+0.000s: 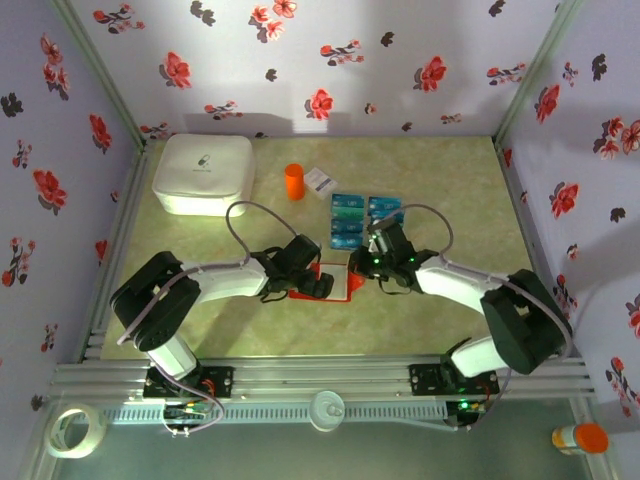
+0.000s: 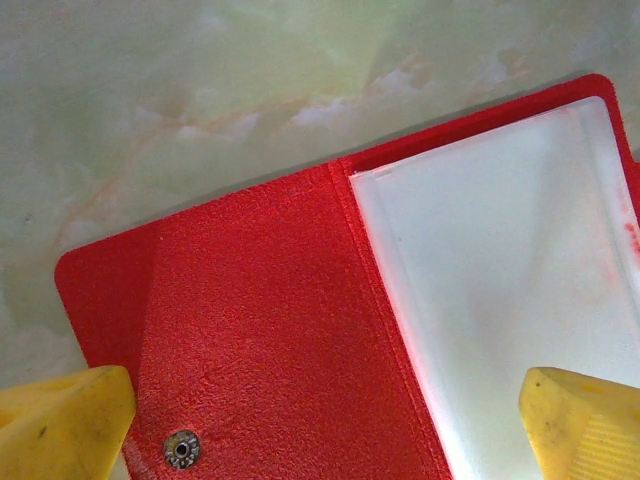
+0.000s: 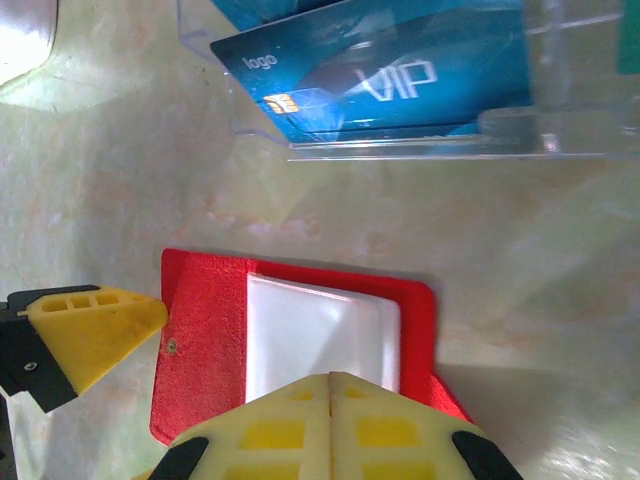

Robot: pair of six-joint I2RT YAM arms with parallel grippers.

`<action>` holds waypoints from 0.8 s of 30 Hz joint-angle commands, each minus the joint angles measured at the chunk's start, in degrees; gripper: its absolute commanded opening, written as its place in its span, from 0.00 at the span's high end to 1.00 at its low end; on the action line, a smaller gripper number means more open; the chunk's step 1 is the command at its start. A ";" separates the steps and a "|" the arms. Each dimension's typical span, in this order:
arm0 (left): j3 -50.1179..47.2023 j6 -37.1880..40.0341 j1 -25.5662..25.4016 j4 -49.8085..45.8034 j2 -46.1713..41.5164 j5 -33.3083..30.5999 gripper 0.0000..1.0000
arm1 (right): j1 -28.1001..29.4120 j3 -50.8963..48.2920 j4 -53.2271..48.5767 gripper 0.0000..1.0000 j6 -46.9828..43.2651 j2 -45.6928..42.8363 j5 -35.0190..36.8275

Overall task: Put the credit cards into the card holder
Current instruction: Position the object at the center of the table.

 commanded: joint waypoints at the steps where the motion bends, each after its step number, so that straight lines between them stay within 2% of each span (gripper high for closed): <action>1: -1.55 -1.21 -0.24 -0.57 -0.28 -1.17 0.00 | 1.08 2.52 -1.09 0.94 -1.33 3.23 0.25; 8: -2.07 -1.37 -0.24 0.22 -0.58 -1.23 0.00 | 1.36 4.75 0.36 0.95 -1.24 8.89 0.07; 24: -4.52 -2.80 -0.26 4.72 -1.86 -0.13 0.00 | 1.70 3.60 4.21 0.97 0.02 14.09 -2.24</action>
